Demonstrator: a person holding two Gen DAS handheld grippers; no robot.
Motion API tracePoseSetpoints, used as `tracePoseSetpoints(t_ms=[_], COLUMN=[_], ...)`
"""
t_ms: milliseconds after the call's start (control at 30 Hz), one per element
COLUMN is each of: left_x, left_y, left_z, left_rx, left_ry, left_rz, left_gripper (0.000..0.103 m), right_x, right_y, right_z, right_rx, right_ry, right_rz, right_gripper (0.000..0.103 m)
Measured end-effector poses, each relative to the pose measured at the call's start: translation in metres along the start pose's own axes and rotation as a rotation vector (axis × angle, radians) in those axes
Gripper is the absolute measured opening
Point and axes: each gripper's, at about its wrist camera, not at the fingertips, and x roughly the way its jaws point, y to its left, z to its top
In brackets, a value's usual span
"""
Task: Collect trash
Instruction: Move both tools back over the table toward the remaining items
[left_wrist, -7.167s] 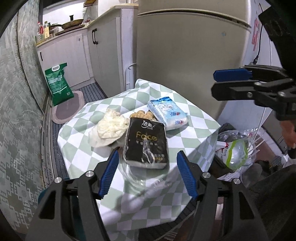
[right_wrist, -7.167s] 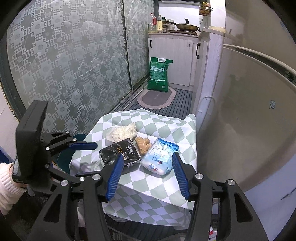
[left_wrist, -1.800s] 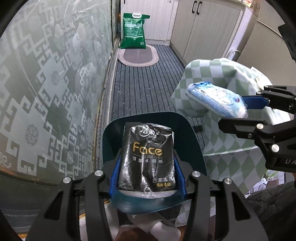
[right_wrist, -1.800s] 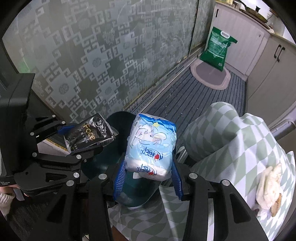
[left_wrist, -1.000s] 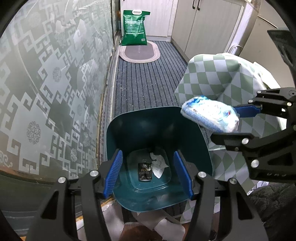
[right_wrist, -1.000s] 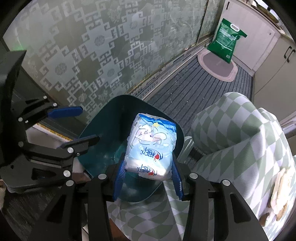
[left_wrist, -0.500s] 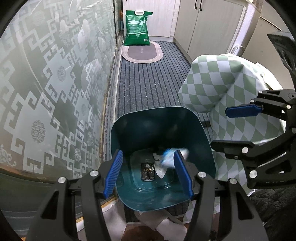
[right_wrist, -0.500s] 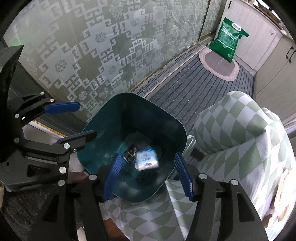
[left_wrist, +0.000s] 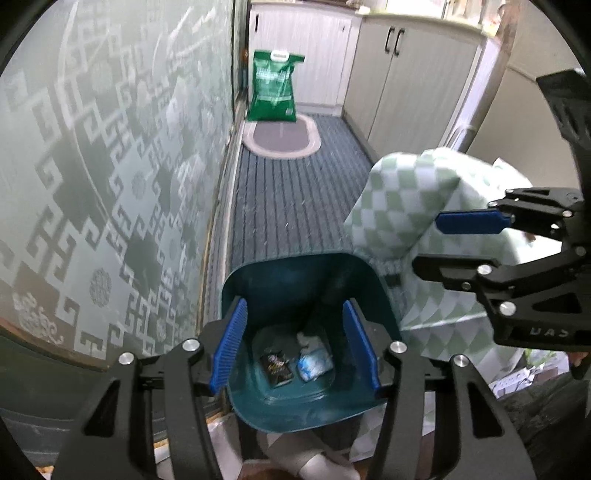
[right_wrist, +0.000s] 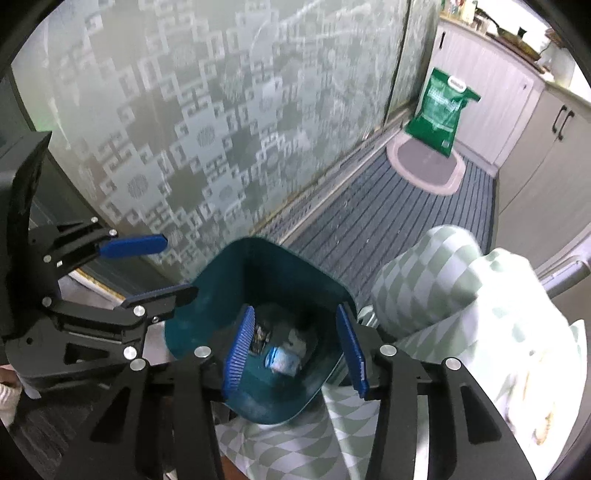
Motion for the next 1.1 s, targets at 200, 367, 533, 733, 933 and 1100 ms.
tracePoseSetpoints(t_ms=[200, 367, 533, 733, 933, 1100], left_x=[-0.015, -0.022, -0.025, -0.024, -0.017, -0.004], left_y=[-0.023, -0.052, -0.087, -0.124, -0.165, -0.187], left_z=[0.011, 0.018, 0.027, 0.037, 0.045, 0.048], left_rx=[0.013, 0.047, 0.093, 0.124, 0.168, 0.189], left_ry=[-0.056, -0.084, -0.105, -0.112, -0.108, -0.084], left_rz=[-0.043, -0.077, -0.115, -0.17, -0.239, -0.258], left_gripper=[0.056, 0.056, 0.055, 0.052, 0.052, 0.051], right_x=[-0.037, -0.07, -0.104, -0.135, -0.144, -0.131], right_y=[-0.021, -0.048, -0.078, -0.122, -0.152, -0.168], right_z=[-0.003, -0.015, -0.036, -0.07, -0.101, -0.126], right_rx=[0.026, 0.06, 0.083, 0.125, 0.149, 0.154], right_ry=[-0.083, -0.137, -0.183, -0.21, -0.199, -0.154], right_rz=[-0.029, -0.055, -0.084, -0.116, -0.117, -0.06], right_gripper=[0.045, 0.044, 0.039, 0.037, 0.037, 0.031])
